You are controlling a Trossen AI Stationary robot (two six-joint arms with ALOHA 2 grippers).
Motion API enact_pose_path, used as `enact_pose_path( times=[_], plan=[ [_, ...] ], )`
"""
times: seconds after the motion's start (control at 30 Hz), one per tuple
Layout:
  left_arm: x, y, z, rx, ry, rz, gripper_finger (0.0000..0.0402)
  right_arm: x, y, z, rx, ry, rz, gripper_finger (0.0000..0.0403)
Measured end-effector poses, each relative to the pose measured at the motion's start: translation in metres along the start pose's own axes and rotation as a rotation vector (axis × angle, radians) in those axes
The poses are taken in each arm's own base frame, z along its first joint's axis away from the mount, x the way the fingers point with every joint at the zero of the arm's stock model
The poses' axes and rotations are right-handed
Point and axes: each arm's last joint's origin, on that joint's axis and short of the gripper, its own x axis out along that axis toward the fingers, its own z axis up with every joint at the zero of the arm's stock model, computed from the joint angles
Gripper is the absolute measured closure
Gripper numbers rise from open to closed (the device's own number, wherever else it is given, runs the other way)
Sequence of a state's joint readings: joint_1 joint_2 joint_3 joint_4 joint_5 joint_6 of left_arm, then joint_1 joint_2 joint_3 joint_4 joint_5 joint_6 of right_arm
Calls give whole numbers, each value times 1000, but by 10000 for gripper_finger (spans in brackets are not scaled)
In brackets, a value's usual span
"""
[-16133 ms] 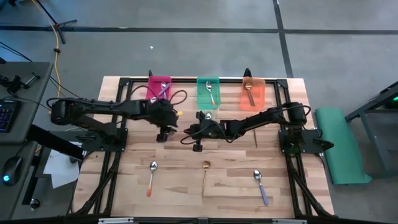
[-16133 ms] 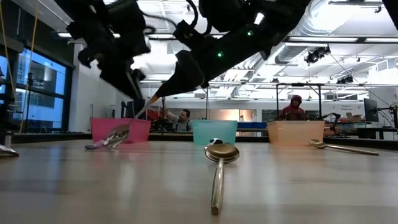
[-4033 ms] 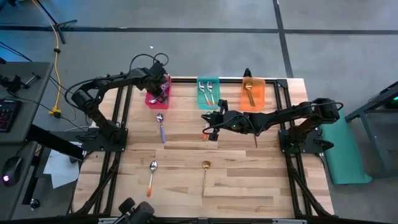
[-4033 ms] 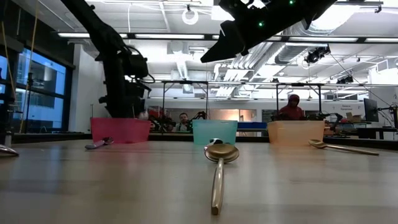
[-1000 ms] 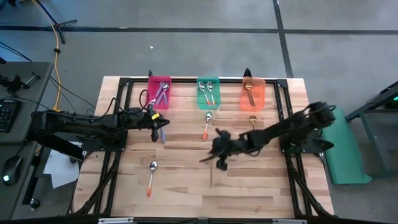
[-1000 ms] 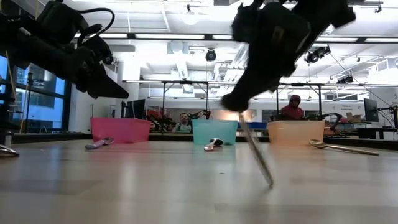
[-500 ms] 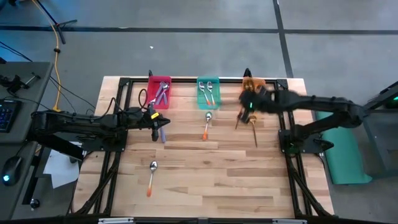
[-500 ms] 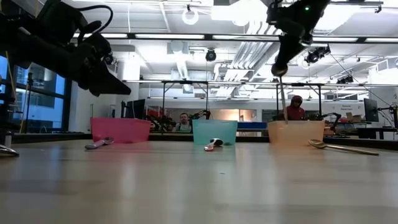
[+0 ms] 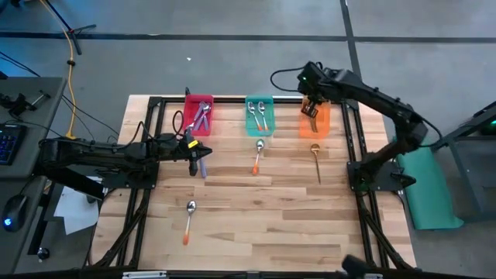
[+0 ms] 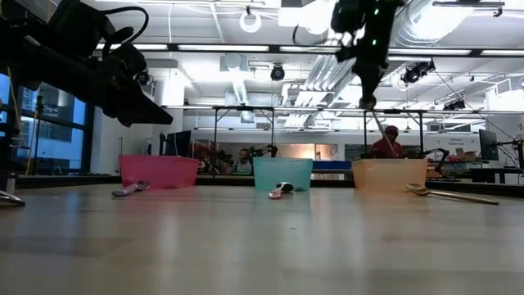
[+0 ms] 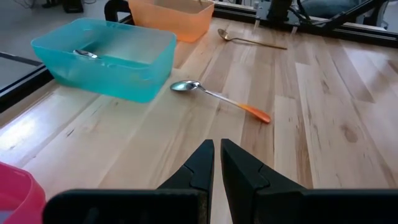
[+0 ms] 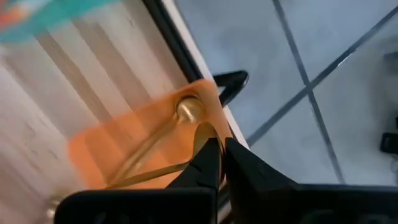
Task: Sort silverware by color (type)
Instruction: Put the gold spoon into the orange bin
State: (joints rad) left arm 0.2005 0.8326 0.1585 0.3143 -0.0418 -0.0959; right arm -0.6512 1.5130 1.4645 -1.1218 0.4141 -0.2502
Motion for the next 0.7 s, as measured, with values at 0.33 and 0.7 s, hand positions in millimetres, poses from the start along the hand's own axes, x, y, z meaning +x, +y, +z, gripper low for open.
enact_pose_path(
  times=[0.33, 0.7],
  plan=[
    [0, 0, 2, 1, -22, -2, 383, 71, -22, 6, -69, 191, 45, 403],
    [0, 0, 5, 0, -53, 4, 383, 108, -29, 8, -75, 193, 173, 403]
  ],
)
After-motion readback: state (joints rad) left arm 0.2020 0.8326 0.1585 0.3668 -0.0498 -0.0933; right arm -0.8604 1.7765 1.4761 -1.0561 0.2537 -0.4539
